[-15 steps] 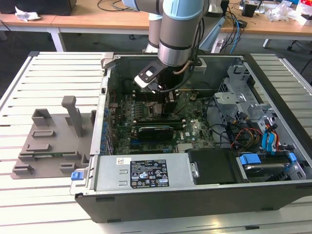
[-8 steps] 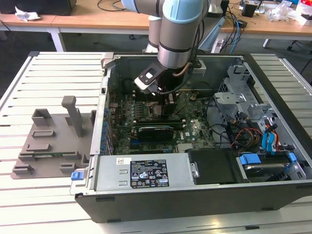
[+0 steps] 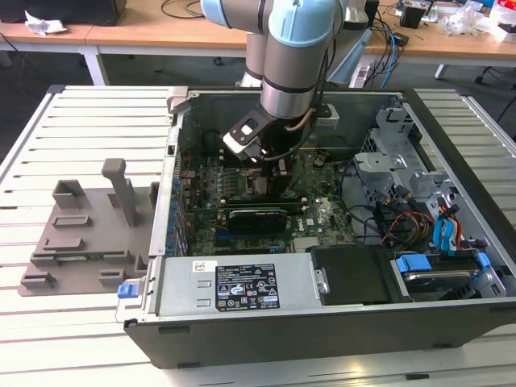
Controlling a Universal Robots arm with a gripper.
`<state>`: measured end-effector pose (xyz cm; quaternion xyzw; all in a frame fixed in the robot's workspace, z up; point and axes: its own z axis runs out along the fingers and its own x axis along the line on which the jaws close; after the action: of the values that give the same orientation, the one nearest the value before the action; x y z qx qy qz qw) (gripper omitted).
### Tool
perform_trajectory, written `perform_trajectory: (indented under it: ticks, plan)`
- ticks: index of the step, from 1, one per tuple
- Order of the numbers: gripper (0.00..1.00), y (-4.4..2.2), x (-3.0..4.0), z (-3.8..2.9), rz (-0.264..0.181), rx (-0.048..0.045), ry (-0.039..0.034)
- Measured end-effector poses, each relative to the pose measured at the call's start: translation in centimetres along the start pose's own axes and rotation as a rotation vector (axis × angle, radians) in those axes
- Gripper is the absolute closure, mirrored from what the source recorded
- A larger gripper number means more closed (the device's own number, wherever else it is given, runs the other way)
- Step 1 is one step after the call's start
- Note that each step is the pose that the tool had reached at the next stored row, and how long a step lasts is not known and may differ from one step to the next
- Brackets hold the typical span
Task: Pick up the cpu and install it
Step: 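Place the cpu into insertion slot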
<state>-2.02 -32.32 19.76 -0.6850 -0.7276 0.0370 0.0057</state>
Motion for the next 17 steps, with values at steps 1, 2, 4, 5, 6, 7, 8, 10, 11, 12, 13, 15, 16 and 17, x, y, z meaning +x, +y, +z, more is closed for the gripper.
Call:
perform_trajectory:
  ticks: [1,2,4,5,6,7,8,10,11,12,13,15,16,17]
  plan:
    - [0.45,0.02,0.08,0.03,0.0,-0.0005,0.0011]
    - [0.45,0.01,0.13,0.01,0.0,-0.0008,0.0009]
    - [0.45,0.02,0.28,-0.11,0.0,-0.0021,0.0014]
    - [0.45,0.03,0.31,-0.18,0.0,-0.0025,0.0015]
    - [0.45,0.03,0.37,-0.38,0.0,-0.0028,0.0012]
    - [0.45,0.0,0.36,-0.68,0.0,-0.0025,-0.0001]
    - [0.45,-0.02,0.36,-0.89,0.0,-0.0024,0.0004]
    - [0.45,-0.04,0.34,-1.21,0.0,-0.0026,-0.0006]
    - [0.45,-0.04,0.39,-1.22,0.0,-0.0025,-0.0008]
    - [0.45,-0.03,0.44,-1.22,0.001,-0.0025,-0.0009]
    - [0.45,-0.03,0.56,-1.23,0.001,-0.0025,-0.0009]
    - [0.45,0.17,0.6,-1.24,0.001,-0.0017,-0.0007]
    - [0.45,0.58,0.58,-1.27,0.001,0.0018,-0.0005]
    - [0.45,0.85,0.56,-1.29,0.001,0.0045,-0.0005]
